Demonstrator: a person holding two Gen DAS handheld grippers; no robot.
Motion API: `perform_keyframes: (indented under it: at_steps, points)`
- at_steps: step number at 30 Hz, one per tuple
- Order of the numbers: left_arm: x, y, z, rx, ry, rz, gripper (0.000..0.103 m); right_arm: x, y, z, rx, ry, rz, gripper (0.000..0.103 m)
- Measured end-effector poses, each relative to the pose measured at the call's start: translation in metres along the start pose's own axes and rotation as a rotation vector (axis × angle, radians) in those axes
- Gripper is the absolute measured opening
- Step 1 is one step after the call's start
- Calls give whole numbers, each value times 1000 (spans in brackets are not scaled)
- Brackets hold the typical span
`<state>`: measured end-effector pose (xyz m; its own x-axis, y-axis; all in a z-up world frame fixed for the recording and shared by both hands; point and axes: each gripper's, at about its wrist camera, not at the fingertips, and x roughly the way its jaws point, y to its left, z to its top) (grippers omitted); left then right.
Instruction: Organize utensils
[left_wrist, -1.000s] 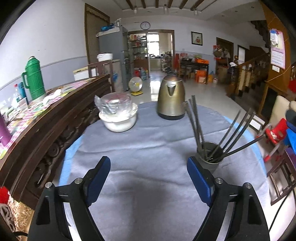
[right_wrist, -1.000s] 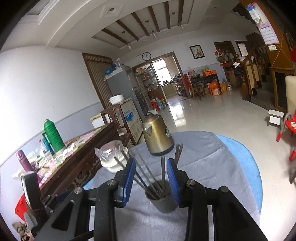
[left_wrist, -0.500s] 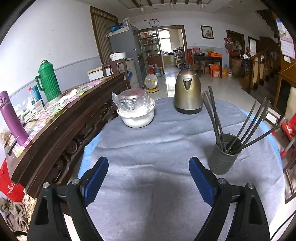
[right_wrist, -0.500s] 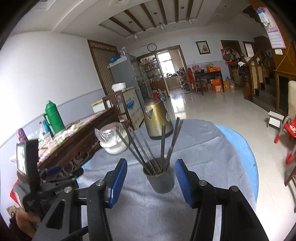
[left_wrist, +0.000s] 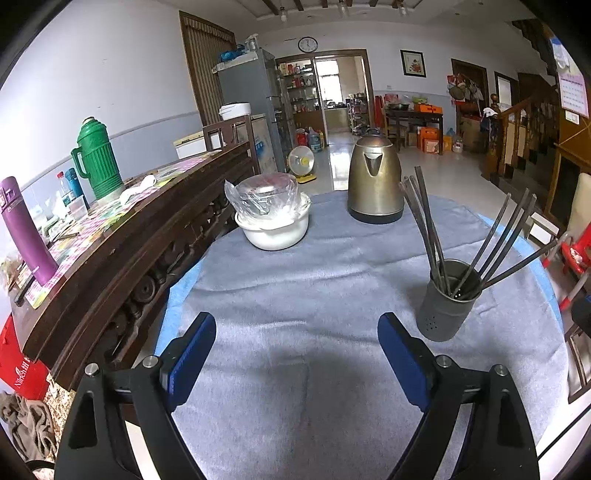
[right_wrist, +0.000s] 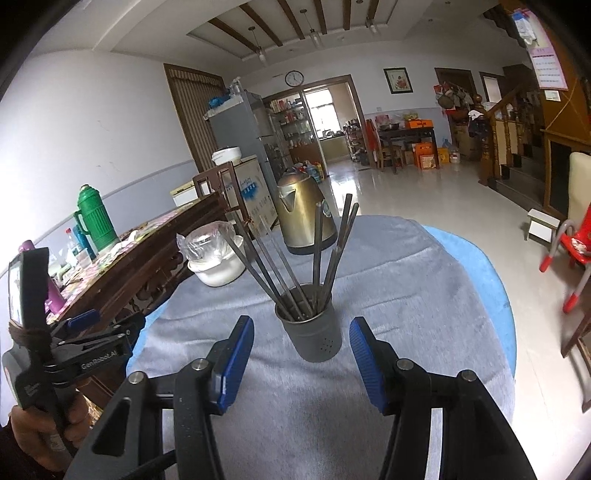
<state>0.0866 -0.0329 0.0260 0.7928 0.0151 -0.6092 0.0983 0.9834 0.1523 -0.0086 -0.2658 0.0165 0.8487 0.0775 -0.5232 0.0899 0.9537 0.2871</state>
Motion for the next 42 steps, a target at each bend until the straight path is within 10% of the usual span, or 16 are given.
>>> perform_keyframes:
  at_steps: [42]
  points:
    - [-1,25,-17,-50,34,8,90,11,32,-11,-17,40,-16,58]
